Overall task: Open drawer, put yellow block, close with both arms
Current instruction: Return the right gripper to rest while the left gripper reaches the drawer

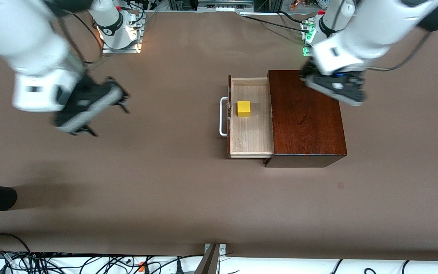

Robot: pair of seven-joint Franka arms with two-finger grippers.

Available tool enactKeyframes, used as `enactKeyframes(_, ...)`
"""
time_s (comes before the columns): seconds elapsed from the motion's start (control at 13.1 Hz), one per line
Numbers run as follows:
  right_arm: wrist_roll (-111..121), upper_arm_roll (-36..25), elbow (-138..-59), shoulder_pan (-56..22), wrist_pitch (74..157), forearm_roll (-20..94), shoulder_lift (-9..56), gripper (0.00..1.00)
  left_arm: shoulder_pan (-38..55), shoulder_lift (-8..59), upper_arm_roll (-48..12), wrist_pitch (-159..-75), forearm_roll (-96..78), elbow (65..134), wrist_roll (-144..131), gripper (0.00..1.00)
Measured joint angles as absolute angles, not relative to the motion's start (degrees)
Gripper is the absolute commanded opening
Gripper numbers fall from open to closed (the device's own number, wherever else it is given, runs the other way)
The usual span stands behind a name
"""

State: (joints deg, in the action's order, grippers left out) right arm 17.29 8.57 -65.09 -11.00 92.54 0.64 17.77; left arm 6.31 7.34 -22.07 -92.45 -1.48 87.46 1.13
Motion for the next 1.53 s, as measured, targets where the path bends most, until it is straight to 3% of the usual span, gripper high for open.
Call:
enactKeyframes(0.23, 11.96, 0.71, -78.75, -10.46, 91.48, 2.79, 7.41, 1.00, 11.09, 13.58, -29.52, -93.99, -0.40, 85.36, 4.03, 1.00)
enactKeyframes(0.53, 3.94, -1.49, -90.87, -10.44, 92.61, 1.72, 1.71, 1.00, 23.29, 22.45, -30.02, -101.53, 8.08, 83.28, 14.20, 1.00)
enactKeyframes(1.07, 0.97, -2.76, -92.17, -10.44, 95.48, -0.45, 2.50, 1.00, 28.30, 38.97, -29.59, -107.02, 15.81, 74.46, 34.49, 1.00)
enactKeyframes(1.53, 0.90, -2.63, -92.12, -10.63, 95.49, -3.78, 2.70, 1.00, 28.60, 43.52, -28.52, -109.37, 20.56, 73.94, 35.54, 1.00)
